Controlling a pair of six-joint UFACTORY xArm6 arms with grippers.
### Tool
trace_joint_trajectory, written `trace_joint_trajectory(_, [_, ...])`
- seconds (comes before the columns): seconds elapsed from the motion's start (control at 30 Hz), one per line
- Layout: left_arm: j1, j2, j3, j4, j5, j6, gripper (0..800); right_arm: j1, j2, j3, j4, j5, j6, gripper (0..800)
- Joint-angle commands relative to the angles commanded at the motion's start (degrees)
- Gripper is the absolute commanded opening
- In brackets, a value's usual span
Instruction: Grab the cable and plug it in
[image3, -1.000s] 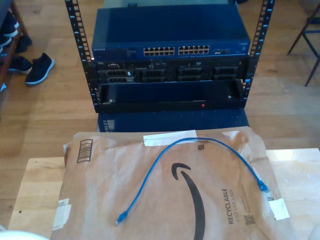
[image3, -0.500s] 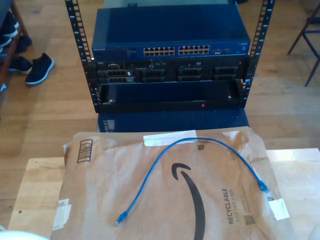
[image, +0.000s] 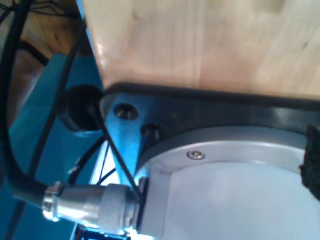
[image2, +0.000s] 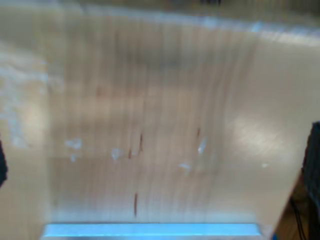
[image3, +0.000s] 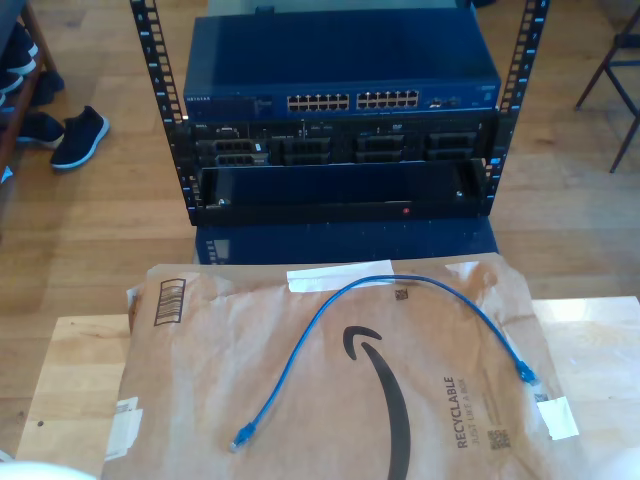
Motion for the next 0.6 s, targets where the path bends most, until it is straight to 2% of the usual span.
trace_joint_trajectory(0.13, [-0.9,-0.4,-4.5,-0.2,6.7,-4.0,799,6.2,0.1,-3.7,-0.1,0.7,4.0,794])
trace_joint_trajectory(0.23, [-4.9,-0.6,-6.5,-0.1,11.6,-5.7,799,9.2,0.4,-5.8,-0.1,0.7,5.9,794])
trace_joint_trajectory(0.37, [-9.2,-0.7,-12.8,-0.3,17.0,-6.6,799,17.2,0.5,-9.0,-0.1,0.5,12.3,794])
trace_joint_trajectory(0.47, [-13.7,-0.8,-15.7,-1.0,18.0,-12.0,799,23.5,1.1,-11.8,0.0,0.5,19.3,794])
trace_joint_trajectory(0.6, [-22.5,-0.8,-20.1,-5.5,18.1,-21.8,799,34.9,2.2,-14.2,-0.1,0.5,28.7,794])
